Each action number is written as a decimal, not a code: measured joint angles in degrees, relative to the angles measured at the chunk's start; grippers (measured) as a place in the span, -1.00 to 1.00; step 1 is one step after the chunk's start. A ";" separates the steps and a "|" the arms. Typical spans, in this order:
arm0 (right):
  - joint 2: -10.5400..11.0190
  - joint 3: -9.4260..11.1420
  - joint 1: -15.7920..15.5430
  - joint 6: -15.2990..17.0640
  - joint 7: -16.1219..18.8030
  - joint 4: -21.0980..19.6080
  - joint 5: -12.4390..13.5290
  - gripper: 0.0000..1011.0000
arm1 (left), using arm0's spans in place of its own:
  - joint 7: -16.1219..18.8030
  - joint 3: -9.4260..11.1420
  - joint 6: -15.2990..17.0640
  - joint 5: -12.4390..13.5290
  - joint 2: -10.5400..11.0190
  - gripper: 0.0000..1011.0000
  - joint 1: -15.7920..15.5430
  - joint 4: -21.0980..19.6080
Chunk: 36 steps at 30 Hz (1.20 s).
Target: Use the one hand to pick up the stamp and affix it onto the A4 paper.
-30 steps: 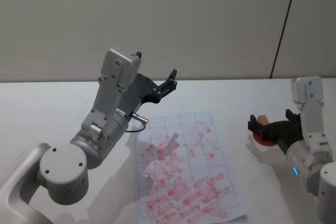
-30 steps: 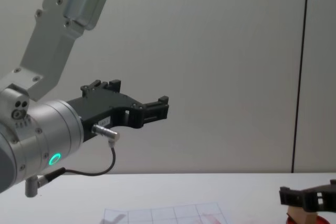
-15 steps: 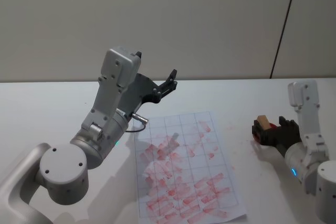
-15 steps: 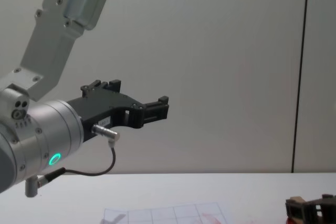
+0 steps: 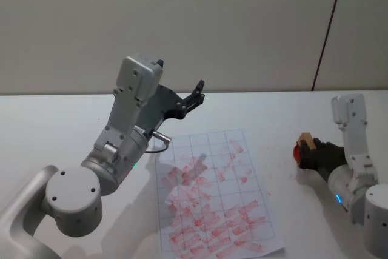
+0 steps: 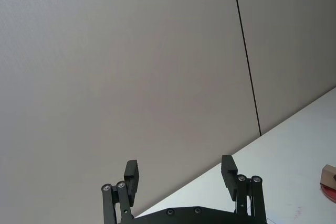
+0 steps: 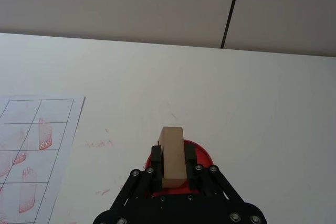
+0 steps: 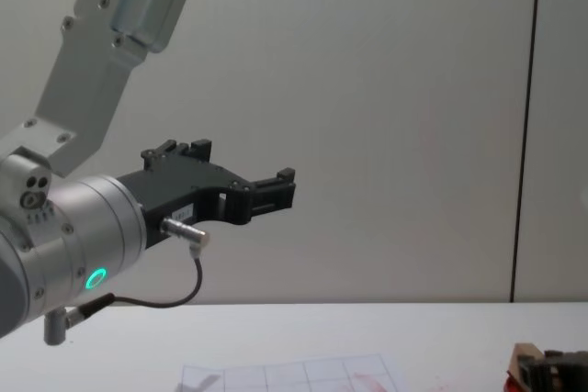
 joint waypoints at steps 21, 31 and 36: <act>-0.76 -0.51 0.87 -1.06 3.86 -2.53 -1.81 -0.54 | 0.00 0.00 0.00 0.00 0.00 0.98 0.00 0.00; -2.88 -2.50 3.01 1.10 8.89 -3.22 -3.79 -0.54 | 0.00 0.00 0.00 0.00 0.00 0.98 0.00 0.00; -4.53 -3.75 4.70 3.25 11.05 -2.11 -4.60 -0.54 | 0.00 0.00 0.00 0.00 0.00 0.98 0.00 0.00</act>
